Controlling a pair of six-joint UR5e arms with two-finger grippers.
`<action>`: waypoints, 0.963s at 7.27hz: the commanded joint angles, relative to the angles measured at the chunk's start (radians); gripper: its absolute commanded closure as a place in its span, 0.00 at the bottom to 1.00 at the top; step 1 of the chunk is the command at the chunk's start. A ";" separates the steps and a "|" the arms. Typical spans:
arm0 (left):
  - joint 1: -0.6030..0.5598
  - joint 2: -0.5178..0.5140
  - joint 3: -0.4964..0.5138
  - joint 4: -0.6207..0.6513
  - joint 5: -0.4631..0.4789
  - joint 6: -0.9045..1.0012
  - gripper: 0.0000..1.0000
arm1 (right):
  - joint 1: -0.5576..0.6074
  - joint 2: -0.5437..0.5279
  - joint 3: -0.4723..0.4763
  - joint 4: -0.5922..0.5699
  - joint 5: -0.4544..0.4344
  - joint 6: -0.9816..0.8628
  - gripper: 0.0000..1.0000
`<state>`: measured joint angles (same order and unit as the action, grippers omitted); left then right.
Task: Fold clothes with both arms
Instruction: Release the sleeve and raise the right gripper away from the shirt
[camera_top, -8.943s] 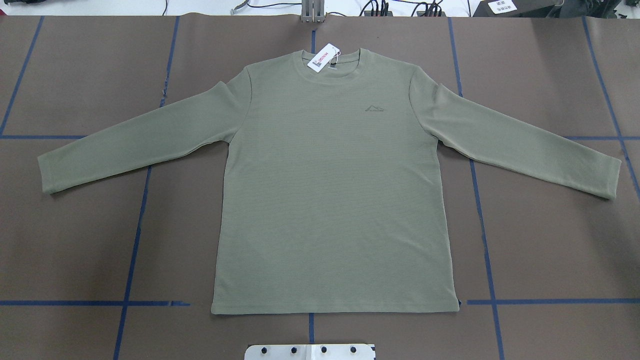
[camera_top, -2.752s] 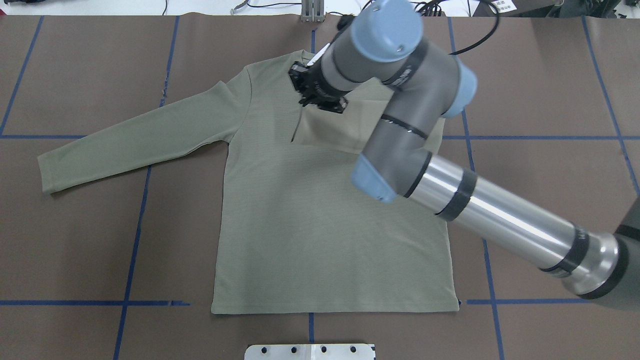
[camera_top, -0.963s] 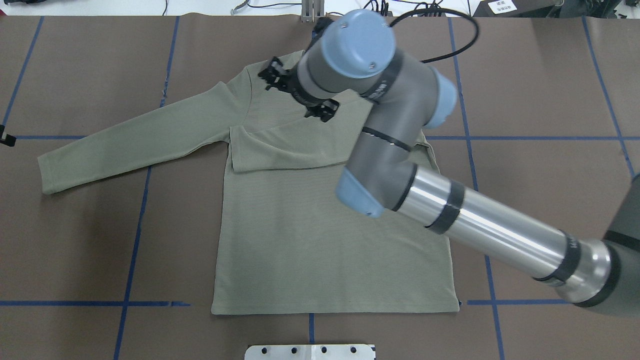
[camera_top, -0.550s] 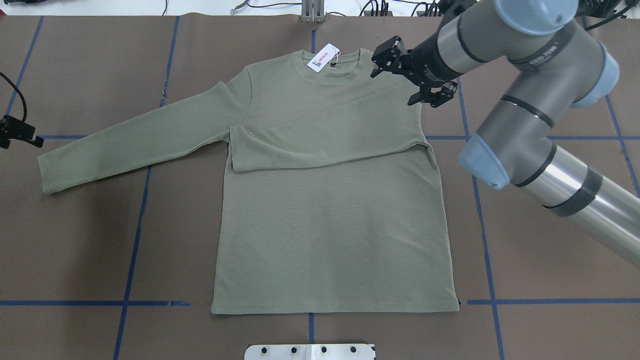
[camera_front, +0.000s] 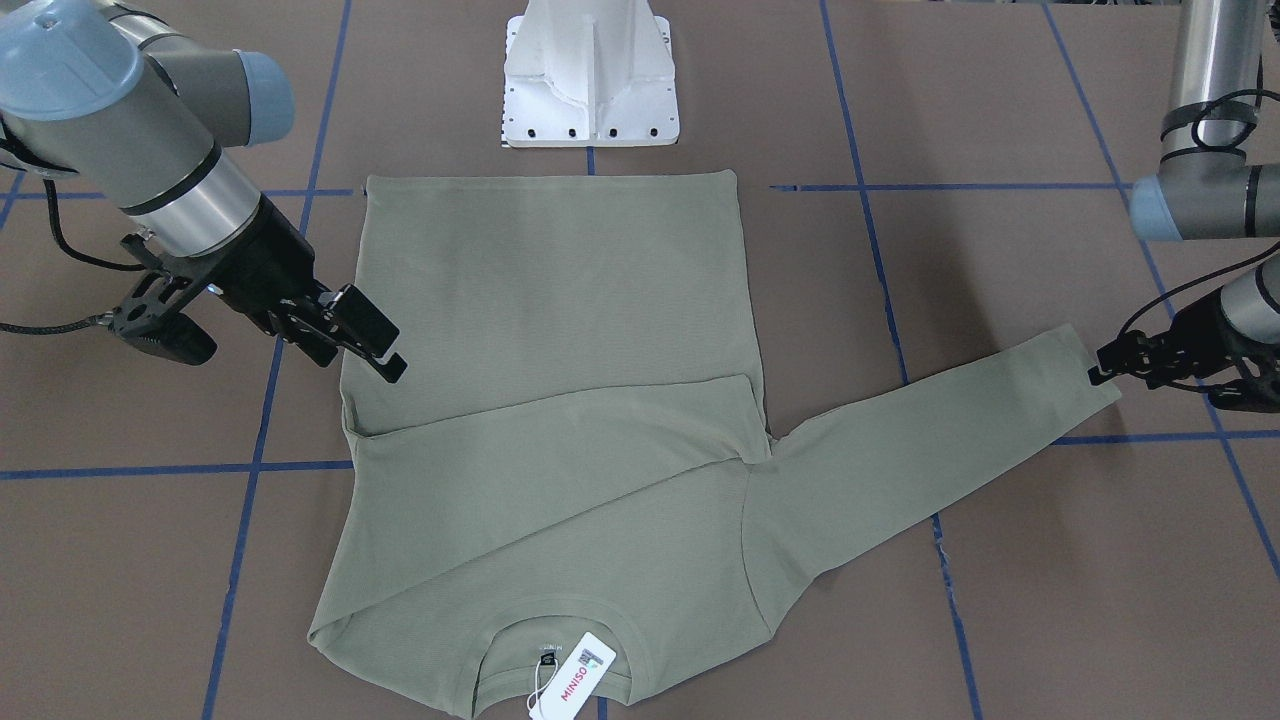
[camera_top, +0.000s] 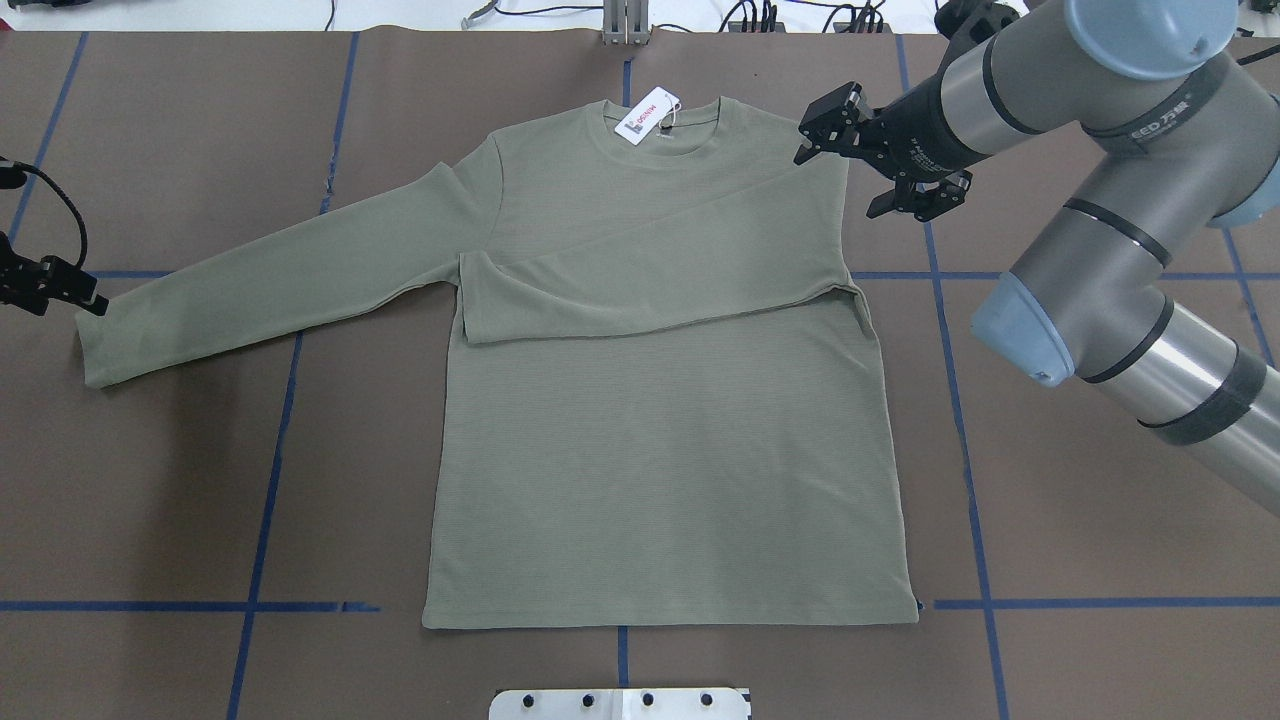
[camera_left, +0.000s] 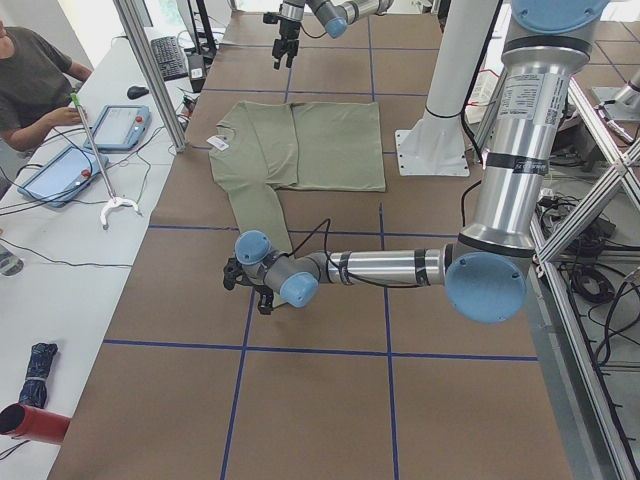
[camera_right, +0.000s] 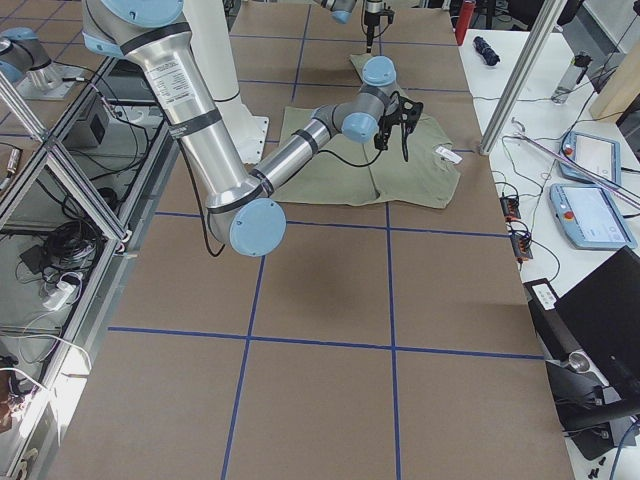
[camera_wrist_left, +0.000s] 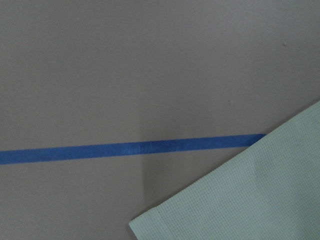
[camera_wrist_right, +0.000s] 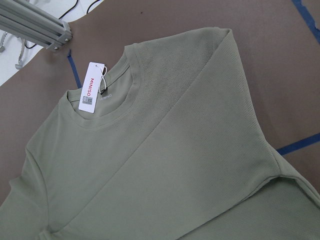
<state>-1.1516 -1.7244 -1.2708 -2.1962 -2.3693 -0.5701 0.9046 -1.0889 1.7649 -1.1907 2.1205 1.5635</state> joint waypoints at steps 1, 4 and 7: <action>0.007 -0.021 0.034 0.000 0.002 0.001 0.22 | 0.000 -0.002 0.004 0.000 -0.002 0.000 0.00; 0.010 -0.023 0.044 -0.002 0.002 0.001 0.37 | 0.000 -0.002 0.004 0.000 0.003 0.000 0.00; 0.010 -0.023 0.047 -0.002 0.004 0.003 0.37 | 0.000 -0.002 0.004 0.000 0.006 0.000 0.00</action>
<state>-1.1414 -1.7472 -1.2252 -2.1982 -2.3656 -0.5688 0.9050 -1.0907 1.7691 -1.1904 2.1255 1.5631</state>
